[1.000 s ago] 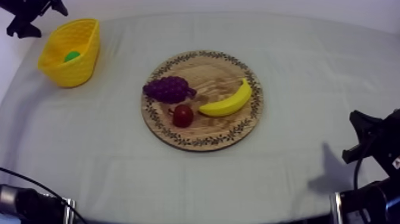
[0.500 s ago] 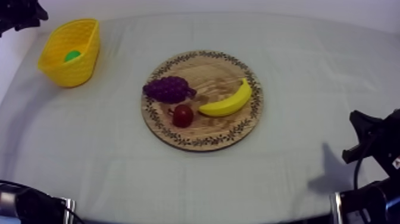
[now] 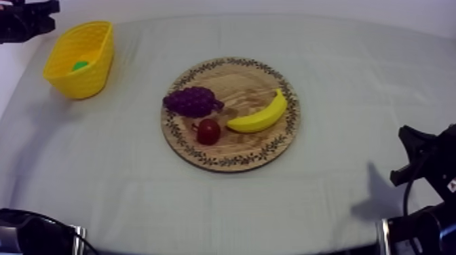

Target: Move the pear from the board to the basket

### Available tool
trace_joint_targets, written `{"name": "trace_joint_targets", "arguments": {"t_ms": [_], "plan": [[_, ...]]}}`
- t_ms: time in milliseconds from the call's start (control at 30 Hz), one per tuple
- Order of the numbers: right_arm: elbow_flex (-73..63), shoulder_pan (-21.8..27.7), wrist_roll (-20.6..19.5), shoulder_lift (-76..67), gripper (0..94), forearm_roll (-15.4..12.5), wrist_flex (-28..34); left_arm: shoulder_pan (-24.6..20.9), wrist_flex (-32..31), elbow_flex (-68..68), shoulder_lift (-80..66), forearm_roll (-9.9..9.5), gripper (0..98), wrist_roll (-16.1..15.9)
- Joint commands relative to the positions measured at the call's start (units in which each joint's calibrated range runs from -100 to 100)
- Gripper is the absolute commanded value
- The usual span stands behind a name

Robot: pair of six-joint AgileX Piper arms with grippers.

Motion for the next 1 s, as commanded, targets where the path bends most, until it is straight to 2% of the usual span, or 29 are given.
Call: {"name": "trace_joint_targets", "arguments": {"t_ms": [0,100,133,267,433,600,767,900,967], "plan": [[0.0,0.0,0.0,0.0,0.4,0.0,0.0,1.9,-9.3,10.8,-5.5,-2.17,0.3,-1.4],[0.0,0.0,0.0,0.0,0.4,0.0,0.0,4.6,-17.6,21.0,-12.1,-7.27,0.2,0.7],[0.0,0.0,0.0,0.0,0.4,0.0,0.0,5.1,-20.1,24.4,-14.4,-8.41,0.1,1.0],[0.0,0.0,0.0,0.0,0.4,0.0,0.0,6.2,-25.4,36.0,-23.3,-10.67,0.1,1.6],[0.0,0.0,0.0,0.0,0.4,0.0,0.0,6.4,-25.2,47.6,-34.5,-12.99,0.1,3.0],[0.0,0.0,0.0,0.0,0.4,0.0,0.0,6.5,-24.4,58.1,-46.5,-13.59,0.2,2.2],[0.0,0.0,0.0,0.0,0.4,0.0,0.0,6.8,-22.4,64.2,-56.5,-13.32,0.0,1.5],[0.0,0.0,0.0,0.0,0.4,0.0,0.0,6.9,-19.4,66.1,-63.3,-11.49,0.0,-0.3],[0.0,0.0,0.0,0.0,0.4,0.0,0.0,6.5,-18.1,67.0,-66.5,-9.40,0.0,-2.9]]}}
